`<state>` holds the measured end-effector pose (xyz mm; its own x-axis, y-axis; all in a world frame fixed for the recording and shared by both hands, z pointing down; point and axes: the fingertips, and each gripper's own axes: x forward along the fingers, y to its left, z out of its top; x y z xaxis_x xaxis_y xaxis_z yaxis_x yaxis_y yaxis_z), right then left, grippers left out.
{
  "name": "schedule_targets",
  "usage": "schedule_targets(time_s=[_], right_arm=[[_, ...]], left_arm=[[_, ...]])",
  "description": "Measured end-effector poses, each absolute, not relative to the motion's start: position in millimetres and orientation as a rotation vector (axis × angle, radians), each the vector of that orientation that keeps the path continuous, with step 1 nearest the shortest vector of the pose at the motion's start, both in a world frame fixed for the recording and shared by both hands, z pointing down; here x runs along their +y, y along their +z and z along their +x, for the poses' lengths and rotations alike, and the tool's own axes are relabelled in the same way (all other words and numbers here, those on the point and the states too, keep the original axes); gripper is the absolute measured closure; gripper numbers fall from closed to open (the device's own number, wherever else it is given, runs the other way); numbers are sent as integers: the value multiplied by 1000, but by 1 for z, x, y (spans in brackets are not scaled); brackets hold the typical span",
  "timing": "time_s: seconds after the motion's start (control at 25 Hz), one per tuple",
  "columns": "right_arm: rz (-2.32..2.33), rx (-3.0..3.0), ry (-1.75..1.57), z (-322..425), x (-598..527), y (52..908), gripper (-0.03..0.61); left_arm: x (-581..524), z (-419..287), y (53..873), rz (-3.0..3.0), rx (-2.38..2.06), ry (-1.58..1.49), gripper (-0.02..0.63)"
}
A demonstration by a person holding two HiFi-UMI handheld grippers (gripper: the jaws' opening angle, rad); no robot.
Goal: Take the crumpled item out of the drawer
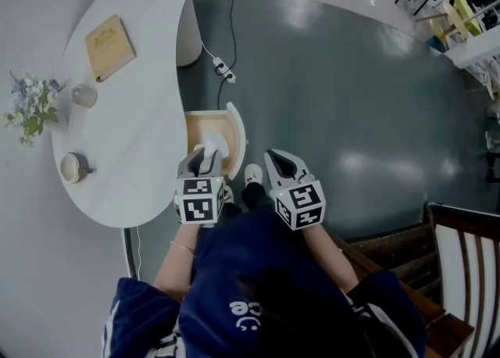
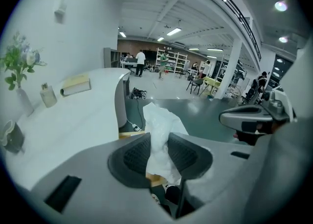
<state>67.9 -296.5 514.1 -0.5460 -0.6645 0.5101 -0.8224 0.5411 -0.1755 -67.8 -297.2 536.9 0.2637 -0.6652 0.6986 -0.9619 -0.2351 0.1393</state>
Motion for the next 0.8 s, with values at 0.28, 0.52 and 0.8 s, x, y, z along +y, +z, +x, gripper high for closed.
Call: schedule_targets(time_s=[0.28,0.52,0.8], right_arm=[[1267,-2459,523,68,-295,485,571],[1304,-2529,421,67,-298,449,571],[1313,-2581,271,62,-301,413,571]], left_arm=[[-293,-68,493,2049,-1530,587,502],[-294,-64,456,2130,-1562,501,502],[-296,-63,413,2197,-1600,380,502]])
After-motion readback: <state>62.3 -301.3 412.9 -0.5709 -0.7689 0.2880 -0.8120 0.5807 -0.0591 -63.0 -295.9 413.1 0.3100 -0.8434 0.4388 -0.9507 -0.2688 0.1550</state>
